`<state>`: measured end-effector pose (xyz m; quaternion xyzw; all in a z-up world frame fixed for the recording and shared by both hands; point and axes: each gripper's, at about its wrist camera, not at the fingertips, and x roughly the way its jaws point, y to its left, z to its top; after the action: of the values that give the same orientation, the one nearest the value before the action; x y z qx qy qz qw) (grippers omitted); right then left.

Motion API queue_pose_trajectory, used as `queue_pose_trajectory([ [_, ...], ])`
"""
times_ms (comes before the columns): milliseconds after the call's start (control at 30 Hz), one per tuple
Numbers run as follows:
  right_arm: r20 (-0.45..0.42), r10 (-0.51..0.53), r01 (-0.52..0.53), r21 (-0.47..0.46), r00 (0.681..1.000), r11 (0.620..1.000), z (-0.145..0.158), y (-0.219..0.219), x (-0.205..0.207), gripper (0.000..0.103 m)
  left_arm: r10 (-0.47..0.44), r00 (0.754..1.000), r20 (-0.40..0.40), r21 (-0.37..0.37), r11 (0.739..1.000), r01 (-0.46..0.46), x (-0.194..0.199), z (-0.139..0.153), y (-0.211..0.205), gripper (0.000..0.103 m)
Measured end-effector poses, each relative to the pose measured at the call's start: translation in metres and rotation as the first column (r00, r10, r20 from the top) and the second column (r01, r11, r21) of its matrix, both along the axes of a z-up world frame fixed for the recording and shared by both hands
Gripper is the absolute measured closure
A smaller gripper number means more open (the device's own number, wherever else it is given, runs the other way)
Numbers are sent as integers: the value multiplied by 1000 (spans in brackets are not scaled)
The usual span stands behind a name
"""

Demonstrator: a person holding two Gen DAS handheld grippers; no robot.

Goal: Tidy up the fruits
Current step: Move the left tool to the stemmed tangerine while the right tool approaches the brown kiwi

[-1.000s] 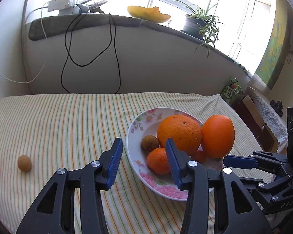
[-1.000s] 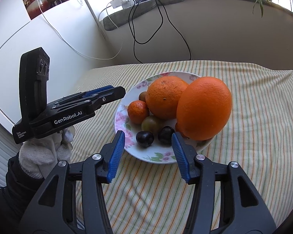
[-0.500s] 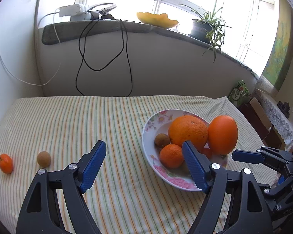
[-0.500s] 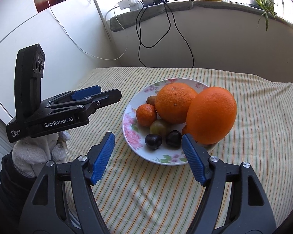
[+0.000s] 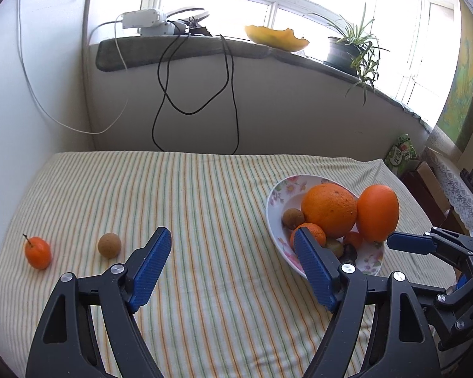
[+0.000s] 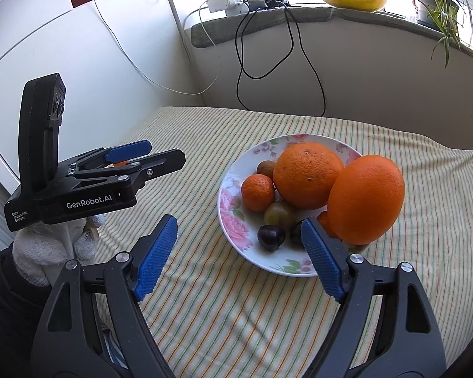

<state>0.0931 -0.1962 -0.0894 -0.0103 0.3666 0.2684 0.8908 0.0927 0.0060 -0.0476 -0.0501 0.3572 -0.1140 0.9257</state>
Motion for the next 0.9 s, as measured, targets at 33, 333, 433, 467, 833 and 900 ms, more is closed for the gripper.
queue_pose_trajectory([
  [33, -3, 1, -1, 3, 1000, 1000, 0, 1, 0, 20, 7, 1000, 1, -1, 1000, -7, -1, 0, 2, 23],
  [333, -7, 22, -22, -13, 1000, 1000, -1, 17, 2, 20, 65, 998, 8, -7, 998, -65, -7, 0, 26, 23],
  [433, 1, 32, -32, -17, 999, 999, -1, 24, 2, 20, 83, 997, 7, -10, 996, -83, -9, 0, 35, 23],
  [467, 2, 37, -37, -17, 999, 999, -1, 27, 2, 20, 90, 996, 8, -11, 996, -90, -9, -1, 38, 23],
  [833, 28, 103, -102, -32, 994, 994, 4, 64, 10, 20, 180, 984, -12, -16, 984, -180, -19, -14, 84, 23],
  [900, 26, 119, -118, -38, 993, 992, 3, 73, 13, 20, 200, 980, -18, -19, 980, -201, -20, -17, 94, 23],
])
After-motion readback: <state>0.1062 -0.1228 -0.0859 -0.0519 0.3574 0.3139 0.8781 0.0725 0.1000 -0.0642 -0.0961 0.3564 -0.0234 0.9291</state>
